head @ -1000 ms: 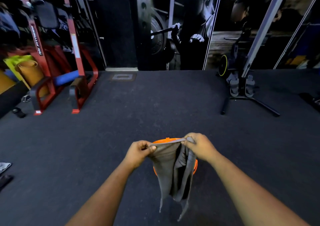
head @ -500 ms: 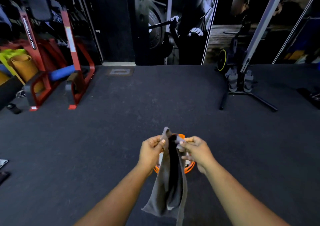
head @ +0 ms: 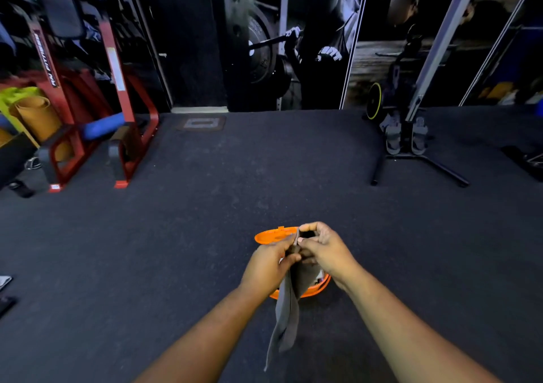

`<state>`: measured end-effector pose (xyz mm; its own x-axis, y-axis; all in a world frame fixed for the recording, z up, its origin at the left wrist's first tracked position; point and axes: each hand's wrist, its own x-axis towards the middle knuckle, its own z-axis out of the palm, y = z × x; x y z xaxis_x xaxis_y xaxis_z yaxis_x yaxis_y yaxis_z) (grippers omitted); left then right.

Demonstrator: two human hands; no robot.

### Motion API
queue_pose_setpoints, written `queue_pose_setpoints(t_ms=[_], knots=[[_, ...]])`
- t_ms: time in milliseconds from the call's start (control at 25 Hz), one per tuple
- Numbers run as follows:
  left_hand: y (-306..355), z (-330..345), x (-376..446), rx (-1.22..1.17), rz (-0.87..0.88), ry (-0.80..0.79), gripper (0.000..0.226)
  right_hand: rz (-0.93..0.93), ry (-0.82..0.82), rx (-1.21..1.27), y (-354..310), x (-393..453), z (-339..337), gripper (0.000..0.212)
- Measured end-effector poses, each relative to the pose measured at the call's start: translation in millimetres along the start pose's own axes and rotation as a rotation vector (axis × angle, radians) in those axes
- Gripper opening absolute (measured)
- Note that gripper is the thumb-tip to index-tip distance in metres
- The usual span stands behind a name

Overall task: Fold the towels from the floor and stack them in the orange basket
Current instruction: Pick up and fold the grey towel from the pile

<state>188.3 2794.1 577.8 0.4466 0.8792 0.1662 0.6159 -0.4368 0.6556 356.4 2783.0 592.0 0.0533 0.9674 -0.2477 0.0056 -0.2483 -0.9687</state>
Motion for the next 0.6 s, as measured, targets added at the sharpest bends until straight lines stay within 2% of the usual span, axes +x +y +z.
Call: queue_pose_setpoints(t_ms=[80, 160, 280, 360, 440, 600], knots=[[2, -5, -1, 0.161, 0.012, -0.031, 0.059, -0.029, -0.016, -0.011, -1, 0, 0, 0.016], [0, -10, 1, 0.229, 0.069, 0.017, 0.047, -0.073, -0.048, -0.026, -2, -2, 0, 0.012], [-7, -19, 9, 0.067, 0.082, 0.110, 0.034, -0.202, -0.020, -0.057, 4, -3, -7, 0.009], [-11, -24, 15, -0.089, 0.018, 0.162, 0.027, -0.349, 0.029, -0.322, 17, 0, -19, 0.009], [-7, -32, 21, -0.200, -0.030, 0.193, 0.018, -0.419, -0.022, -0.652, 30, 3, -31, 0.010], [-4, -51, 42, -0.289, -0.122, 0.276, 0.016, -0.355, -0.063, -1.073, 28, 8, -41, 0.036]])
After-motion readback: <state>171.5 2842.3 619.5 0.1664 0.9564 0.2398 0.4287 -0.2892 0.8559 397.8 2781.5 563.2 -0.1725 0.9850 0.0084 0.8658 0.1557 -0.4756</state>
